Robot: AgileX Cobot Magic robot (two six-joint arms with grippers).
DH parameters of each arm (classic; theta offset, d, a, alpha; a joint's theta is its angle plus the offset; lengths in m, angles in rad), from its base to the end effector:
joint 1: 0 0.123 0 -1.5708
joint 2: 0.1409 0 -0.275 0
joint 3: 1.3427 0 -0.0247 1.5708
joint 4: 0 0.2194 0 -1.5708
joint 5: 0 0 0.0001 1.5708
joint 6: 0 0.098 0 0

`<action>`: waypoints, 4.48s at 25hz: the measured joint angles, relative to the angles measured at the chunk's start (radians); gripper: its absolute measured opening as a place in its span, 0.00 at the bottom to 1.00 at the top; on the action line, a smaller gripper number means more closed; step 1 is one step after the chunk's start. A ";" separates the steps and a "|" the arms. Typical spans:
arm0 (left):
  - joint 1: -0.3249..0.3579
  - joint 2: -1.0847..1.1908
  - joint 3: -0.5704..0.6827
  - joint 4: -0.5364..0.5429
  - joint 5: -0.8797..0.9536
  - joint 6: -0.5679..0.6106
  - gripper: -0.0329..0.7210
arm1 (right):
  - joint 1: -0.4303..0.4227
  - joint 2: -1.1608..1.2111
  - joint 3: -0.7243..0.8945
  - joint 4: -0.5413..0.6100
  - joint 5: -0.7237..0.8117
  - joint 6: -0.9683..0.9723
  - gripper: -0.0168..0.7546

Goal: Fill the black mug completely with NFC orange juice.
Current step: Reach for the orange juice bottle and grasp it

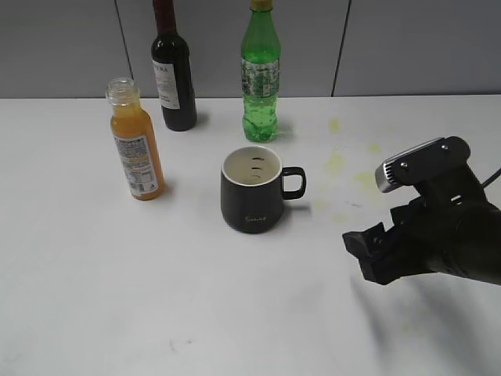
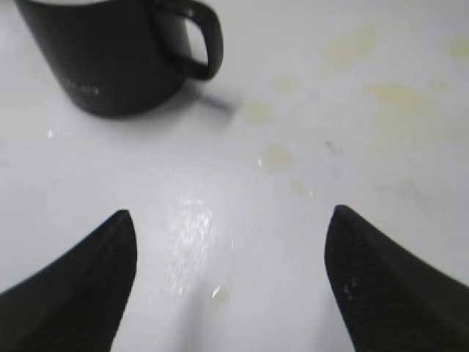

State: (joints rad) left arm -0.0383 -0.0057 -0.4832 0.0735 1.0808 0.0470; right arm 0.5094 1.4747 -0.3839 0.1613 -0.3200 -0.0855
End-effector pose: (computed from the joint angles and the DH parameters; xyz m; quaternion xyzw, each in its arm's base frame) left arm -0.0161 0.0070 0.2530 0.0351 0.8600 0.0389 0.5077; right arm 0.2002 0.1062 0.1638 -0.1874 0.8842 0.0997 0.4161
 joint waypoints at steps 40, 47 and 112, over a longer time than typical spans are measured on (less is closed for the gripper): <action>0.000 0.000 0.000 0.000 0.000 0.000 0.36 | -0.343 -1.363 -0.045 -0.183 1.240 0.128 0.79; 0.000 0.000 0.000 0.000 0.000 0.000 0.36 | -0.344 -1.478 -0.028 -0.187 1.260 0.128 0.79; 0.000 0.000 0.000 -0.015 0.000 0.000 0.90 | -0.448 -1.478 -0.028 -0.171 1.261 0.124 0.79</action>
State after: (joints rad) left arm -0.0383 -0.0057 -0.4832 0.0588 1.0809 0.0470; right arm 0.0613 -0.0031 -0.4114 -0.0098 0.9411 0.0389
